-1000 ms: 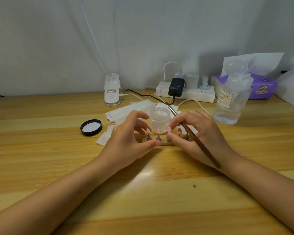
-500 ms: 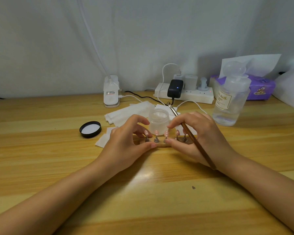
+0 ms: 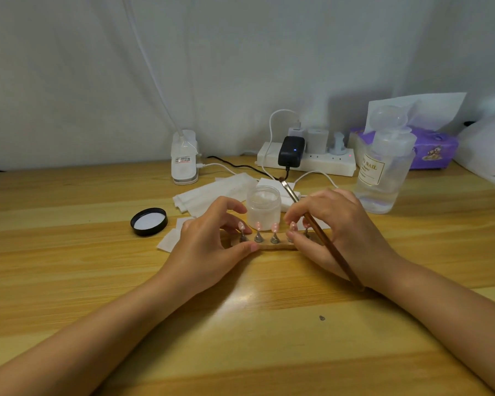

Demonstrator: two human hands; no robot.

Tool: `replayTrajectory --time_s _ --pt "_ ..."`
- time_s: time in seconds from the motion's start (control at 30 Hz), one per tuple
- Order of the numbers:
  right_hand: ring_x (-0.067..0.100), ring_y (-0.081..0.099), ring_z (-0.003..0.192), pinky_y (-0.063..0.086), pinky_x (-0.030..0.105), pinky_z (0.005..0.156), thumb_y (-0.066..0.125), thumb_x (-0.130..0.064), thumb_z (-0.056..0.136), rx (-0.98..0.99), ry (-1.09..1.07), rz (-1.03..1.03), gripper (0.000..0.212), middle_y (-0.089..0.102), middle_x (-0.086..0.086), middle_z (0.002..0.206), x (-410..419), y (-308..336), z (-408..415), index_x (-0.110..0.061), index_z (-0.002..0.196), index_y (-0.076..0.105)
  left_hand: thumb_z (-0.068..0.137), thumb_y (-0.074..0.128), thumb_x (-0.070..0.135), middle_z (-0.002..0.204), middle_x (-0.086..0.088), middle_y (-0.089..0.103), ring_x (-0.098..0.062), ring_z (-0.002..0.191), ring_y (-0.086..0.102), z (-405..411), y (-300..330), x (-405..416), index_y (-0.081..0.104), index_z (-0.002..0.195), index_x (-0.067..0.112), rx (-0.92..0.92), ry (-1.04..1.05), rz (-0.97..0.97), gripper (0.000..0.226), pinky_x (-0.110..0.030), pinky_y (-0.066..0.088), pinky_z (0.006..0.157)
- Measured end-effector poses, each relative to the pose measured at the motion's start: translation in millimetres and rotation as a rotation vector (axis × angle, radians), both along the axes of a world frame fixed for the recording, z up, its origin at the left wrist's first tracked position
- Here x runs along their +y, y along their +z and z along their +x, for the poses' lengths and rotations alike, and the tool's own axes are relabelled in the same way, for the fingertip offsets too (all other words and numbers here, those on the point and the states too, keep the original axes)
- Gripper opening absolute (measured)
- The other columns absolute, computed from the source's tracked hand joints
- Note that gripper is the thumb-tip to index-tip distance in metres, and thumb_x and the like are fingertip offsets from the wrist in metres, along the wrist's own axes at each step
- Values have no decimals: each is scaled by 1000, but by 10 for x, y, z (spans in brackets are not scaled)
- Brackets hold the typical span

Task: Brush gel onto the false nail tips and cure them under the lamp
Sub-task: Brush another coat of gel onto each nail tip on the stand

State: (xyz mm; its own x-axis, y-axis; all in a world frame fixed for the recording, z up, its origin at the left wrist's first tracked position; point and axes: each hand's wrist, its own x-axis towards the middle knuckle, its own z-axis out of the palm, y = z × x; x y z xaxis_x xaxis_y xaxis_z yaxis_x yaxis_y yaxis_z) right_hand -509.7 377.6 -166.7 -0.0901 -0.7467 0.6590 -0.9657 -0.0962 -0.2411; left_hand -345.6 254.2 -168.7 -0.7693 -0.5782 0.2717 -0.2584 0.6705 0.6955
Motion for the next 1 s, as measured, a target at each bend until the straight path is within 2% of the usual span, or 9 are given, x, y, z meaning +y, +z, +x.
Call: replayTrajectory --time_s 0.13,0.23,0.47,0.63,0.77,1.0 --pt "7 54 87 31 24 89 67 -25 76 59 25 -23 14 65 -6 81 11 13 19 -18 88 69 70 74 33 86 17 63 -4 92 58 7 -11 4 43 94 42 19 8 -7 40 -38 45 91" --pt "6 51 88 30 24 89 61 -30 80 95 50 -17 18 66 -6 82 15 28 15 -17 89 69 70 74 33 86 17 62 -4 93 57 10 -8 5 43 94 42 20 10 -7 40 -42 43 93" --pt "9 54 91 30 28 94 68 -24 75 133 65 43 19 67 -5 85 51 52 -49 -20 93 70 72 72 34 86 19 60 -6 95 56 4 10 9 43 95 42 17 -3 -4 39 -47 40 96" --pt "9 53 93 28 28 97 55 -30 81 138 86 40 22 67 -4 85 66 68 -76 -20 94 70 72 72 34 88 18 61 -6 97 56 6 9 -1 42 96 43 20 -16 -4 39 -47 40 97" --pt "9 54 92 31 31 95 65 -29 80 167 85 14 17 67 -5 84 54 58 -89 -18 93 70 72 72 34 88 19 60 -6 98 56 7 10 -3 42 96 43 25 -26 -7 39 -47 40 96" --pt "7 53 90 37 32 89 61 -31 80 111 124 -74 22 66 -6 85 48 74 -2 -15 91 70 72 73 31 93 19 58 -1 92 56 -1 -1 -9 41 99 44 61 -34 -47 44 -47 40 96"
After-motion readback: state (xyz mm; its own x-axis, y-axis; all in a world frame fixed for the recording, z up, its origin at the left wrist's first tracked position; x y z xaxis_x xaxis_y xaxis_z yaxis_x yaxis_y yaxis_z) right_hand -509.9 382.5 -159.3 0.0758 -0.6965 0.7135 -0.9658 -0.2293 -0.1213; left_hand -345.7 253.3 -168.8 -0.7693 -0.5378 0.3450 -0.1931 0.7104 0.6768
